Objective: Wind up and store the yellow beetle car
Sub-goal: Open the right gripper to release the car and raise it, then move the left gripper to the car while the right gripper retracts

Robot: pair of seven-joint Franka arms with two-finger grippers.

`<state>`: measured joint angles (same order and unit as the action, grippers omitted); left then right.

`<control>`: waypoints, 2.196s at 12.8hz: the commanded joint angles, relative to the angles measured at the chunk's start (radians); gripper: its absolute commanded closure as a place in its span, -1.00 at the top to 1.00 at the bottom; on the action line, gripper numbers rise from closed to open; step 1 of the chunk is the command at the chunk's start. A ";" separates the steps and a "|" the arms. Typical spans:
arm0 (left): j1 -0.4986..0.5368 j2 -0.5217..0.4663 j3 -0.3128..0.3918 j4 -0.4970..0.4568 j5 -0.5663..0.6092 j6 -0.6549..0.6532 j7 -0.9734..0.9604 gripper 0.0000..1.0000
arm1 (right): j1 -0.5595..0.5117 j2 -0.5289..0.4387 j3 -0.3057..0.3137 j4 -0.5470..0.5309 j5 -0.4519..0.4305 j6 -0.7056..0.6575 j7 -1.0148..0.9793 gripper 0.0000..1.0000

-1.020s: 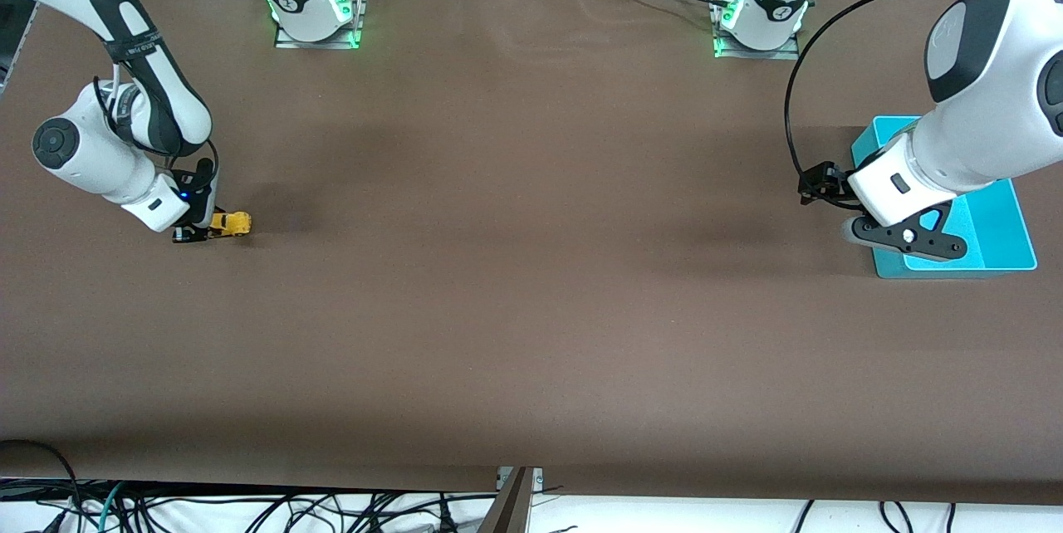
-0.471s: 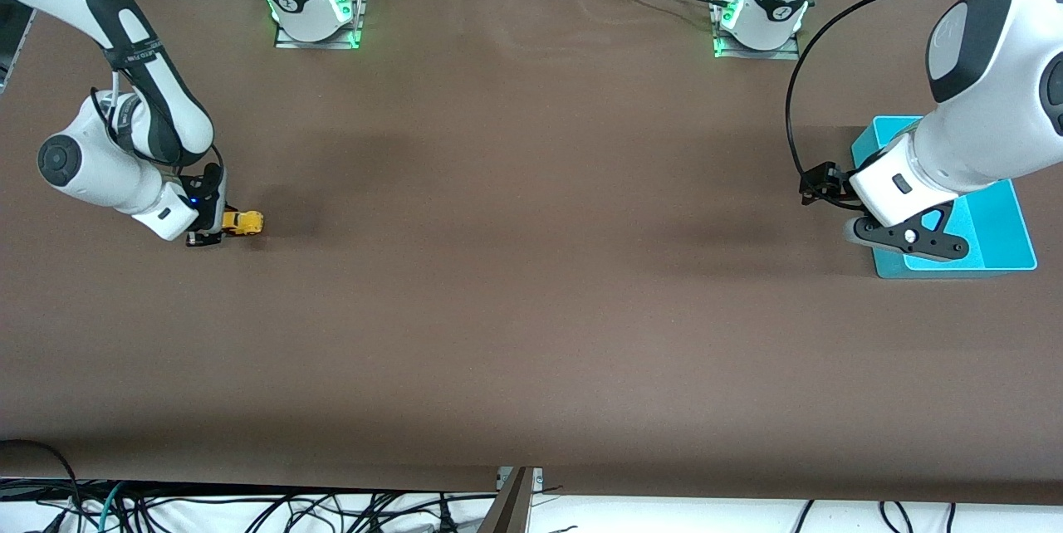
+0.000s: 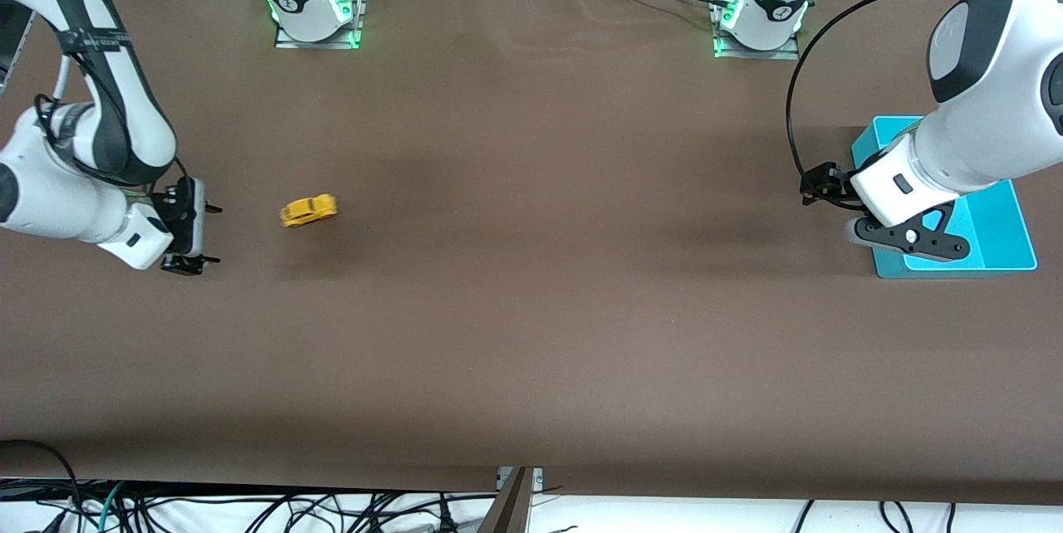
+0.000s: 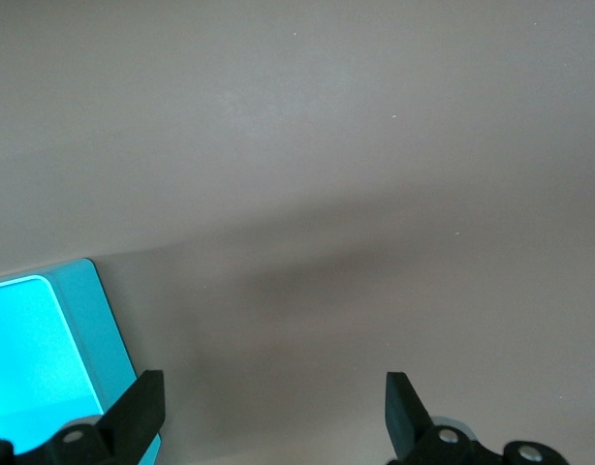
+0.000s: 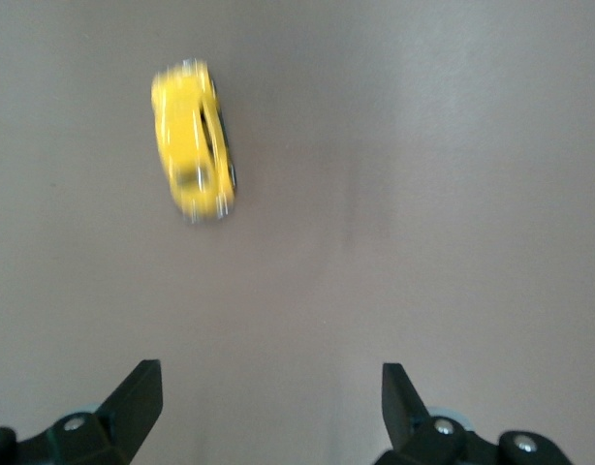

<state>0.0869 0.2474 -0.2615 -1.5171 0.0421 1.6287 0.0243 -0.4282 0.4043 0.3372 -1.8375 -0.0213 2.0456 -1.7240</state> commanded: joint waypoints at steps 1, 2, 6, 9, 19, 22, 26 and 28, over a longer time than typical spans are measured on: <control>0.004 0.009 -0.005 0.023 0.015 -0.007 0.008 1.00 | -0.017 -0.004 0.013 0.044 0.012 -0.080 0.018 1.00; 0.004 0.010 -0.005 0.023 0.015 -0.006 0.008 1.00 | -0.017 -0.005 0.013 0.046 0.012 -0.081 0.023 1.00; 0.002 0.010 -0.005 0.023 0.015 -0.006 0.006 1.00 | -0.017 -0.022 0.008 0.046 0.004 -0.100 0.023 1.00; 0.002 0.010 -0.005 0.023 0.012 -0.006 0.006 1.00 | -0.017 -0.028 0.008 0.046 -0.002 -0.102 0.023 1.00; 0.002 0.012 -0.005 0.023 0.012 -0.006 0.008 1.00 | -0.015 -0.059 0.008 0.047 -0.008 -0.100 0.029 1.00; 0.005 0.010 -0.008 -0.003 -0.007 -0.051 0.019 1.00 | -0.015 -0.073 0.008 0.047 -0.009 -0.100 0.030 1.00; 0.008 0.003 -0.007 -0.011 -0.054 -0.185 0.009 1.00 | -0.004 -0.177 0.008 0.035 -0.012 -0.142 0.114 1.00; 0.010 -0.005 -0.008 -0.011 -0.057 -0.222 0.022 1.00 | 0.002 -0.264 0.008 0.035 -0.026 -0.209 0.257 1.00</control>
<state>0.0867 0.2599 -0.2642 -1.5236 0.0084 1.4417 0.0251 -0.4286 0.2399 0.3393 -1.7888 -0.0286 1.8998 -1.5757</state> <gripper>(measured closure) 0.000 0.000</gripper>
